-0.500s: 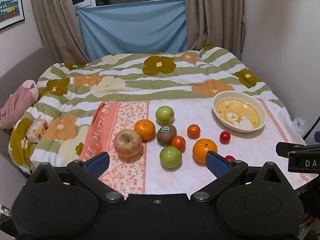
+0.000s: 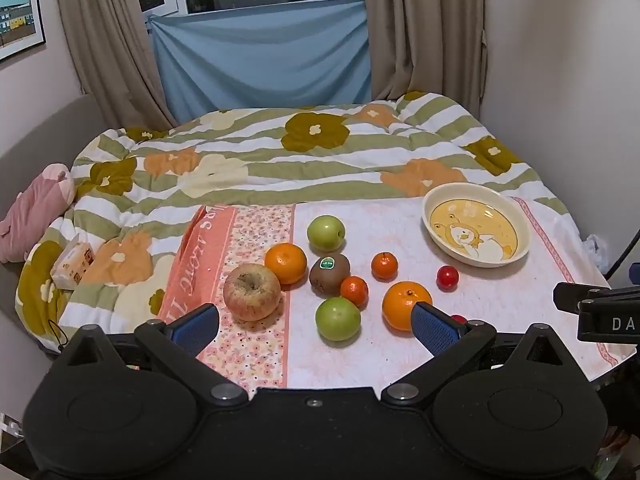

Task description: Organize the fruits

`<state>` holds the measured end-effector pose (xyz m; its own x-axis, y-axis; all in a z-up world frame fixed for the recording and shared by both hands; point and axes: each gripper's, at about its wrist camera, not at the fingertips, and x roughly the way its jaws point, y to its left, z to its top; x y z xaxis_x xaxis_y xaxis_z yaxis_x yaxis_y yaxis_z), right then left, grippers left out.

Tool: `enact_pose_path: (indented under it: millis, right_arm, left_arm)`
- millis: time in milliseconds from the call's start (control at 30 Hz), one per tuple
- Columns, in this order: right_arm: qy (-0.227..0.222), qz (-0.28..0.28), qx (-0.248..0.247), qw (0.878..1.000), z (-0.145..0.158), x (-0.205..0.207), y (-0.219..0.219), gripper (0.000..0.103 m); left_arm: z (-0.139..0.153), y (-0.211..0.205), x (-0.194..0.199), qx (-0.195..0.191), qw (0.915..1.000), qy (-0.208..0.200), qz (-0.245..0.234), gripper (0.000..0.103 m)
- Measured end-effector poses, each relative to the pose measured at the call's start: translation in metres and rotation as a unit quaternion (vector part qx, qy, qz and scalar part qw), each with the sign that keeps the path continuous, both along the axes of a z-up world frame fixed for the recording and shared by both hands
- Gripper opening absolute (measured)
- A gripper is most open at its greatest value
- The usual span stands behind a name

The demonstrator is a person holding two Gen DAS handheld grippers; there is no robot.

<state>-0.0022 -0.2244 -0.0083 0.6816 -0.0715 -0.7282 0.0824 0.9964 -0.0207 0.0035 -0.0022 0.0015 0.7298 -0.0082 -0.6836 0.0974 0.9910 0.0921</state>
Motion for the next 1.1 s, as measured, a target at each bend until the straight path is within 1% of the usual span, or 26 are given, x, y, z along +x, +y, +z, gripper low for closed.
enact_pose_path:
  millis: [400, 467, 1100]
  right_arm:
    - [0.006, 0.0, 0.0, 1.0, 0.0005, 0.0017, -0.0024, 0.103]
    - [0.003, -0.001, -0.003, 1.0, -0.002, -0.0057, 0.0073, 0.103]
    - [0.002, 0.0, -0.001, 1.0, -0.0013, -0.0046, 0.0051, 0.103]
  left_arm:
    - [0.0006, -0.002, 0.0026, 0.003, 1.0, -0.002, -0.001, 0.103]
    - [0.0017, -0.0019, 0.0015, 0.004, 1.0, -0.003, -0.002, 0.103]
    - [0.0038, -0.0035, 0.0002, 0.002, 1.0, -0.003, -0.002, 0.103]
